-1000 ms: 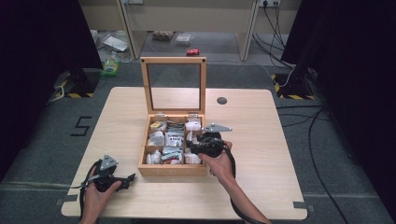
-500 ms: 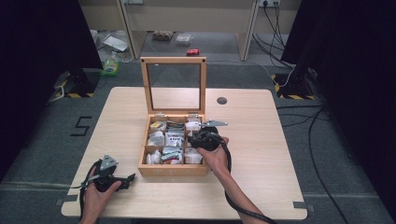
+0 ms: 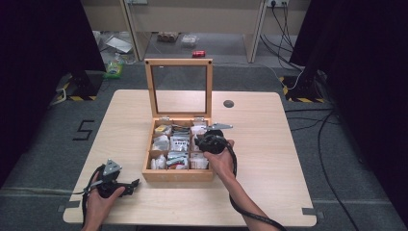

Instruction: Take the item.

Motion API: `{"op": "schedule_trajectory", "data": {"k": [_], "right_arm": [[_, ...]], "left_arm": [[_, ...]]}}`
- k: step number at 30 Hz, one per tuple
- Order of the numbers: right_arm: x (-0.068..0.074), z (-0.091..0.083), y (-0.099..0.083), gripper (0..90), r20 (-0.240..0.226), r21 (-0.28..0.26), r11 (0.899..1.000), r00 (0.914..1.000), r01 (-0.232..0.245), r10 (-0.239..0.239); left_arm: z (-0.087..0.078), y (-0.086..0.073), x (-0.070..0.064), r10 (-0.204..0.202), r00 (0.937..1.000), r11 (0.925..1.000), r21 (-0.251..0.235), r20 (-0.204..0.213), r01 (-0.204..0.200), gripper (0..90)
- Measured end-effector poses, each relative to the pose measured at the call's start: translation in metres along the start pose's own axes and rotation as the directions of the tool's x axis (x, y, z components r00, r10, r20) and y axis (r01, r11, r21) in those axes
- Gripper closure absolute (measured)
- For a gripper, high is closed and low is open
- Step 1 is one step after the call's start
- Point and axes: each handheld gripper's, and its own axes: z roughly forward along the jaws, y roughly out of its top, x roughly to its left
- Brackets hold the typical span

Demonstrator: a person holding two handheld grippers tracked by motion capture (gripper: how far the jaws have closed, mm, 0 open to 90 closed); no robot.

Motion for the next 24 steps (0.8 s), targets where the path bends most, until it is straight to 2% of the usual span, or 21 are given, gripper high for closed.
{"op": "schedule_trajectory", "data": {"k": [13,18,24], "right_arm": [[-0.005,-0.021,0.002,87.1,-0.003,-0.053,0.998,0.9999,0.014,-0.014],[-0.012,-0.033,0.006,87.3,-0.013,-0.096,0.995,0.9999,0.002,-0.003],[-0.013,-0.049,0.012,87.3,-0.032,-0.143,0.990,0.9995,-0.004,0.000]], "left_arm": [[0.000,0.000,0.000,0.000,1.0000,1.0000,0.000,0.000,0.000,0.0],[0.000,0.000,0.000,0.000,1.0000,1.0000,0.000,0.000,0.000,0.0],[0.000,0.000,0.000,0.000,1.0000,1.0000,0.000,0.000,0.000,0.0]]}}
